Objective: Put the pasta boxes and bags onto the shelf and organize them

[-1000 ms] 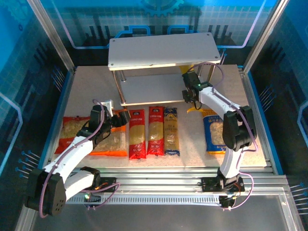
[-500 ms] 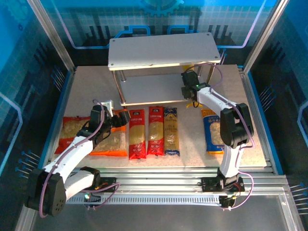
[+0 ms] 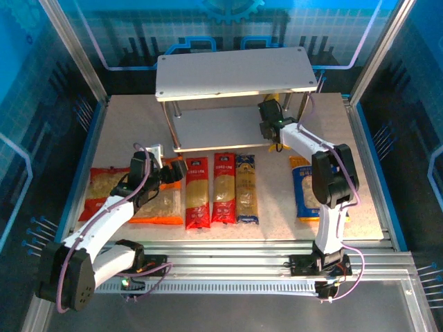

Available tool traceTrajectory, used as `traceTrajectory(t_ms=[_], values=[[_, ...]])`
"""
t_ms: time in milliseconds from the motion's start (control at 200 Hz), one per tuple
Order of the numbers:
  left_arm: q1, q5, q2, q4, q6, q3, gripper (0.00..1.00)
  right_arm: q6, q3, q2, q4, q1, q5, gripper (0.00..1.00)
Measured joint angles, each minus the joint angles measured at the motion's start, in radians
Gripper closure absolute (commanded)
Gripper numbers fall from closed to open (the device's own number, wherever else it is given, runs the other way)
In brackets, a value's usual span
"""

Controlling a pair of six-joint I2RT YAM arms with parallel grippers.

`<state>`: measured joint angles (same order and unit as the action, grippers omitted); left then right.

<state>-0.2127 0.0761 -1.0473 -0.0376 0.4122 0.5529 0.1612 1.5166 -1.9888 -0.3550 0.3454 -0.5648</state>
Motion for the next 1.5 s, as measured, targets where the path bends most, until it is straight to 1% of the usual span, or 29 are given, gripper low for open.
traceTrajectory(t_ms=[210, 420, 530, 765, 996, 1136, 1216, 1316, 1411, 1501], values=[[0.000, 0.000, 0.000, -0.010, -0.002, 0.000, 0.20, 0.003, 0.002, -0.009, 0.032, 0.000, -0.009, 0.54], [0.000, 0.000, 0.000, -0.010, -0.002, 0.000, 0.19, 0.015, 0.002, -0.009, 0.034, 0.000, -0.006, 0.32], [0.000, 0.000, 0.000, -0.010, -0.002, 0.000, 0.19, 0.022, -0.003, -0.006, 0.035, -0.002, 0.002, 0.25], [0.000, 0.000, 0.002, -0.010, -0.003, 0.000, 0.19, 0.022, -0.048, 0.064, 0.034, -0.005, 0.048, 0.18], [0.000, 0.000, 0.002, -0.010, -0.003, 0.000, 0.19, 0.042, -0.117, 0.196, 0.005, 0.000, 0.097, 0.18], [0.000, 0.000, 0.002, -0.008, -0.003, -0.002, 0.20, 0.084, -0.208, 0.307, -0.039, 0.052, 0.122, 0.18], [0.000, -0.002, 0.002, -0.001, -0.002, -0.013, 0.20, 0.117, -0.269, 0.391, -0.063, 0.110, 0.149, 0.18], [0.000, -0.004, 0.002, -0.002, -0.002, -0.029, 0.20, 0.179, -0.343, 0.478, -0.092, 0.190, 0.214, 0.18], [-0.001, -0.008, 0.002, 0.000, -0.002, -0.040, 0.20, 0.252, -0.436, 0.529, -0.113, 0.260, 0.268, 0.18], [-0.002, -0.008, 0.002, 0.001, -0.001, -0.046, 0.20, 0.321, -0.512, 0.541, -0.139, 0.319, 0.309, 0.18]])
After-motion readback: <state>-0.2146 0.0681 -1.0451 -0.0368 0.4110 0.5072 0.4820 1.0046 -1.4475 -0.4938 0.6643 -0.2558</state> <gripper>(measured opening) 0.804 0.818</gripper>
